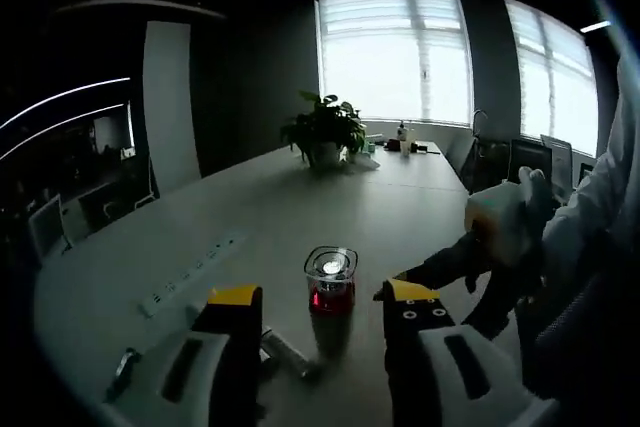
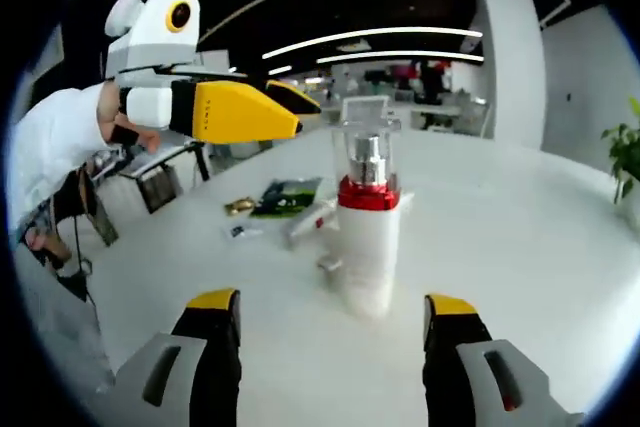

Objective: Arrange the skincare products in the storage area until every visible bottle or jar stands upright without overlapping.

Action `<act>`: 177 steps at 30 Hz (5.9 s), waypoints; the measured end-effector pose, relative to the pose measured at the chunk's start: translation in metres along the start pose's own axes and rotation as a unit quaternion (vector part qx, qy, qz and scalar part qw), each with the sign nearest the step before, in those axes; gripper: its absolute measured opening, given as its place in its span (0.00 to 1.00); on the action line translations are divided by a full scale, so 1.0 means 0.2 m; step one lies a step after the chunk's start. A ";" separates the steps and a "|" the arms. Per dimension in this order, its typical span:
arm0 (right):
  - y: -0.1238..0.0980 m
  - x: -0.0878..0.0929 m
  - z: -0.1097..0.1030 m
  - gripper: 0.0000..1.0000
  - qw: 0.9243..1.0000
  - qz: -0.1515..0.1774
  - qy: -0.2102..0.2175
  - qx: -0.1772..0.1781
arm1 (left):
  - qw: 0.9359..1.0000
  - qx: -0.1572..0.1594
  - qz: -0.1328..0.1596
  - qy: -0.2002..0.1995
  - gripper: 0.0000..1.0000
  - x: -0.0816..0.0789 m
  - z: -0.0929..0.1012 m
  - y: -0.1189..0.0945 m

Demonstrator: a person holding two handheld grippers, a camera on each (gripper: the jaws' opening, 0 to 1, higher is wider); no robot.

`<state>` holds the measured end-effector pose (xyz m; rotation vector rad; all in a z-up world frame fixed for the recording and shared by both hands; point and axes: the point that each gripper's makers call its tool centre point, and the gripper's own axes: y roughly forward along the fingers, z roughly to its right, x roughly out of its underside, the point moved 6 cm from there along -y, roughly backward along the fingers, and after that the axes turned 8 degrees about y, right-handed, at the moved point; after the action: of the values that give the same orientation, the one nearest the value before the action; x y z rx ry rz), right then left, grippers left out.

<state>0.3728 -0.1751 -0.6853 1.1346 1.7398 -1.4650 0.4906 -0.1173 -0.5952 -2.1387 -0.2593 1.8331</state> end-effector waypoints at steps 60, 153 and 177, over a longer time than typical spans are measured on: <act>-0.39 -0.09 -0.24 1.00 0.992 0.037 -0.091 -0.081 | 0.981 -0.138 -0.113 -0.079 0.99 0.44 0.39 -0.91; -0.43 -0.32 -0.07 1.00 0.992 0.041 -0.064 -0.103 | 0.974 -0.173 -0.105 -0.106 0.99 0.49 0.40 -0.86; -0.07 -0.56 0.05 0.99 0.992 -0.049 0.035 -0.111 | 0.977 -0.154 -0.092 -0.112 0.99 0.54 0.38 -0.87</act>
<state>0.4116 -0.2118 -0.5842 1.0066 1.9758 -1.2622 0.4441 0.0912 -0.6449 -2.0078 -0.8153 2.0292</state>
